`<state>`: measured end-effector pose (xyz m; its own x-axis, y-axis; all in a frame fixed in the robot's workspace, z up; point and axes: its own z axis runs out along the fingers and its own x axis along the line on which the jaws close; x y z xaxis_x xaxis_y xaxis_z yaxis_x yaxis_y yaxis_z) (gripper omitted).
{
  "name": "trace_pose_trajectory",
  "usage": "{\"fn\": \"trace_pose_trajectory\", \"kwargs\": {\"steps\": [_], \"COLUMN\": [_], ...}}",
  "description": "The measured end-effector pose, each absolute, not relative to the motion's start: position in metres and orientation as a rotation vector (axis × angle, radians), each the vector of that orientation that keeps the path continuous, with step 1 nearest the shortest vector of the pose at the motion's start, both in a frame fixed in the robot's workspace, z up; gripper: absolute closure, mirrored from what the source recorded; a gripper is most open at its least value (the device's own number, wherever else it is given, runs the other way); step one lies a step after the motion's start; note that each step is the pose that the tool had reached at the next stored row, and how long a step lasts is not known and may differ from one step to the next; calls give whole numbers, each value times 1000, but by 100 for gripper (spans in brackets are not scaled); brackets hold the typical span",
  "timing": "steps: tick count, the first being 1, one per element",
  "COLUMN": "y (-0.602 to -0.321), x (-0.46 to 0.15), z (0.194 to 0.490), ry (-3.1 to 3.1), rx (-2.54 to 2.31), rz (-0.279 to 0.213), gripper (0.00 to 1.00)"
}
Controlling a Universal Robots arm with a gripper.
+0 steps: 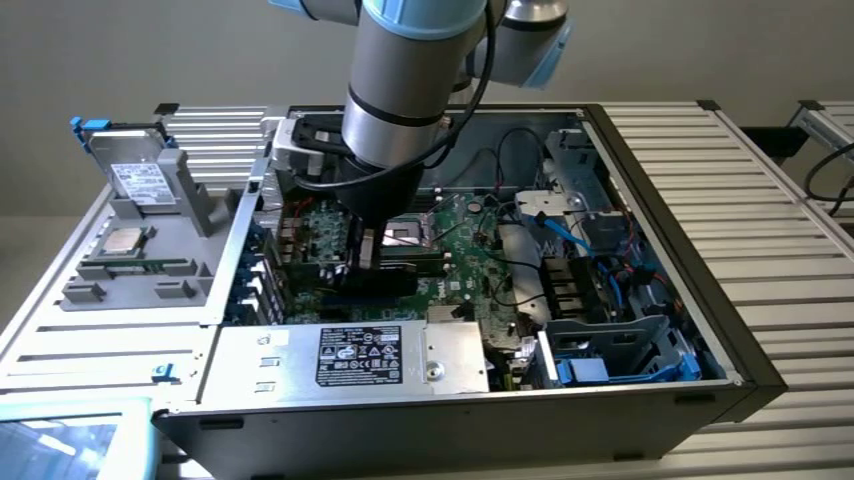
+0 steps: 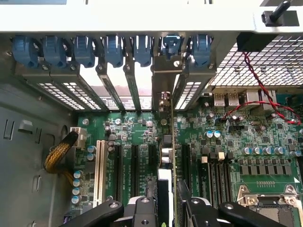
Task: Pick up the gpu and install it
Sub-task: 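Insert the gpu into the slot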
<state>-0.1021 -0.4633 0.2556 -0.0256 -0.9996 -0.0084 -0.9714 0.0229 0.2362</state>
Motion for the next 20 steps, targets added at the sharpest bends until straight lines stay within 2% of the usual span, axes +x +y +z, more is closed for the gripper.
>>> {"fn": "trace_pose_trajectory", "kwargs": {"steps": [20], "y": [-462], "x": [-104], "z": [252], "ry": [-2126], "rx": [2076], "rz": [-268], "gripper": [72]}}
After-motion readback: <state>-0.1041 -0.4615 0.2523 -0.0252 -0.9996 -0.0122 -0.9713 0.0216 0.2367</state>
